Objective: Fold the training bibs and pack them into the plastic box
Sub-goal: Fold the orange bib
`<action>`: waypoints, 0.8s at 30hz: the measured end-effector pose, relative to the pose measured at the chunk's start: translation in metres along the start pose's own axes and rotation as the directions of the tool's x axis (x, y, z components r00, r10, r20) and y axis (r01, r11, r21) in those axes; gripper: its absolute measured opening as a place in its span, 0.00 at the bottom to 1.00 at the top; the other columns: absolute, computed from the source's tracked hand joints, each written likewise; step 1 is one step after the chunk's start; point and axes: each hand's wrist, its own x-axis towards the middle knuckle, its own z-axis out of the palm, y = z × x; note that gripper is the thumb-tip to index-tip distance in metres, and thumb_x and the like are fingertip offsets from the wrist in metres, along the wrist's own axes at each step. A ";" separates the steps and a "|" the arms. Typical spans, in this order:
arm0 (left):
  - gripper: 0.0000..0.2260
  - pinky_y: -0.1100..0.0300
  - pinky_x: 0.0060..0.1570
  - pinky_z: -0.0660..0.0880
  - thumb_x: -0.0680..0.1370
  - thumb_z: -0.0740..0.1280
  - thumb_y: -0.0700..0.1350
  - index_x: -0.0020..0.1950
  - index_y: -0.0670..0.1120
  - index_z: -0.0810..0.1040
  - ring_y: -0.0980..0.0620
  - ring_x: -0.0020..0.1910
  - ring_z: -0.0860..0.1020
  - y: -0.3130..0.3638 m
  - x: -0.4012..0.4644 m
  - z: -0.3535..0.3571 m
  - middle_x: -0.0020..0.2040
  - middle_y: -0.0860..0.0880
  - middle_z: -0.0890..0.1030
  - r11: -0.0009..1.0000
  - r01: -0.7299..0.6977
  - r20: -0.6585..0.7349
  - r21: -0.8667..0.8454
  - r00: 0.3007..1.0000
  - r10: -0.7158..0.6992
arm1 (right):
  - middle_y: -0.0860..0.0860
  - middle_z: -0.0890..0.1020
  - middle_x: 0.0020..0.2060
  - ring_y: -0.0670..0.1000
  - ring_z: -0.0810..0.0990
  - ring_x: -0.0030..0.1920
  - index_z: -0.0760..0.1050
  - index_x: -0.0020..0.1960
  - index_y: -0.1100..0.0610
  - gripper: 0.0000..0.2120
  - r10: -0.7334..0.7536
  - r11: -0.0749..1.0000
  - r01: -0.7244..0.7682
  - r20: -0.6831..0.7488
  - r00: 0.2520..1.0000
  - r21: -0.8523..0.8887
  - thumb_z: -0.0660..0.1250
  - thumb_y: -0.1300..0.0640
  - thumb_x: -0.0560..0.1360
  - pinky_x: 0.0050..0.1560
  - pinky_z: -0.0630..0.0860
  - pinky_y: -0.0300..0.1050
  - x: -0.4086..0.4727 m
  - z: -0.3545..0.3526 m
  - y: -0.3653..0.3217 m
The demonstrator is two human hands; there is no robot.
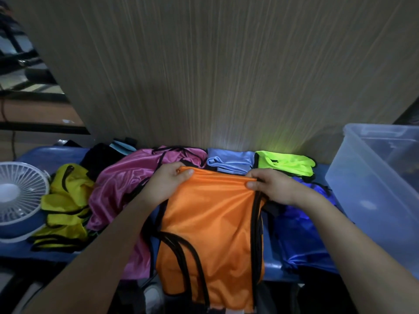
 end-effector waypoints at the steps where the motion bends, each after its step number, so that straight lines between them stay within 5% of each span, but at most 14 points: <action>1: 0.09 0.45 0.52 0.79 0.80 0.68 0.50 0.48 0.45 0.82 0.45 0.46 0.84 0.001 -0.001 0.001 0.45 0.44 0.85 1.000 0.008 -0.006 -0.009 1.000 -0.008 | 0.45 0.78 0.39 0.46 0.77 0.43 0.76 0.45 0.51 0.06 -0.002 1.000 0.002 -0.020 1.000 -0.030 0.66 0.58 0.81 0.46 0.71 0.39 0.001 0.001 -0.001; 5: 0.10 0.49 0.53 0.81 0.81 0.66 0.53 0.51 0.47 0.81 0.50 0.46 0.84 -0.001 -0.005 0.000 0.46 0.48 0.85 0.998 0.056 -0.016 -0.018 0.998 -0.057 | 0.47 0.81 0.42 0.46 0.79 0.42 0.79 0.51 0.51 0.02 0.014 0.999 -0.014 0.002 1.000 0.053 0.70 0.54 0.79 0.43 0.76 0.40 0.002 0.002 -0.003; 8: 0.11 0.50 0.52 0.80 0.81 0.66 0.54 0.50 0.47 0.80 0.50 0.46 0.84 -0.005 -0.007 -0.004 0.45 0.49 0.85 0.995 0.083 -0.003 -0.061 0.996 -0.084 | 0.46 0.85 0.48 0.45 0.83 0.50 0.80 0.55 0.49 0.15 0.034 0.998 -0.040 0.112 0.993 0.045 0.77 0.47 0.72 0.53 0.78 0.40 0.000 -0.004 -0.003; 12: 0.14 0.55 0.40 0.76 0.78 0.71 0.52 0.51 0.42 0.76 0.52 0.38 0.79 -0.009 -0.008 -0.002 0.39 0.49 0.79 0.994 0.109 0.103 -0.020 0.989 -0.107 | 0.45 0.81 0.38 0.44 0.79 0.40 0.77 0.42 0.47 0.09 0.034 0.991 -0.026 0.062 0.997 -0.129 0.77 0.56 0.71 0.44 0.74 0.42 0.003 0.000 0.001; 16: 0.18 0.58 0.53 0.81 0.71 0.79 0.43 0.57 0.48 0.78 0.51 0.53 0.84 -0.011 -0.008 -0.003 0.52 0.48 0.85 0.989 0.147 0.227 -0.035 0.965 -0.135 | 0.44 0.78 0.35 0.44 0.77 0.38 0.74 0.39 0.48 0.12 0.019 0.993 -0.013 0.046 0.999 -0.120 0.75 0.60 0.72 0.42 0.72 0.41 0.006 0.001 0.002; 20: 0.11 0.52 0.59 0.79 0.73 0.76 0.38 0.54 0.44 0.82 0.52 0.53 0.83 -0.009 -0.006 -0.006 0.52 0.47 0.85 0.999 0.047 0.150 0.017 0.987 -0.049 | 0.43 0.80 0.39 0.41 0.78 0.38 0.77 0.50 0.51 0.11 0.065 0.997 -0.068 0.124 0.990 0.024 0.78 0.58 0.71 0.38 0.71 0.34 0.003 -0.006 -0.004; 24: 0.09 0.57 0.54 0.79 0.74 0.76 0.39 0.52 0.47 0.81 0.54 0.49 0.83 -0.003 -0.003 -0.010 0.49 0.46 0.85 0.995 -0.035 0.139 0.096 0.990 0.022 | 0.42 0.81 0.44 0.35 0.78 0.37 0.77 0.59 0.50 0.14 0.041 0.995 -0.055 0.150 0.988 0.089 0.74 0.51 0.75 0.33 0.70 0.28 -0.001 -0.015 -0.012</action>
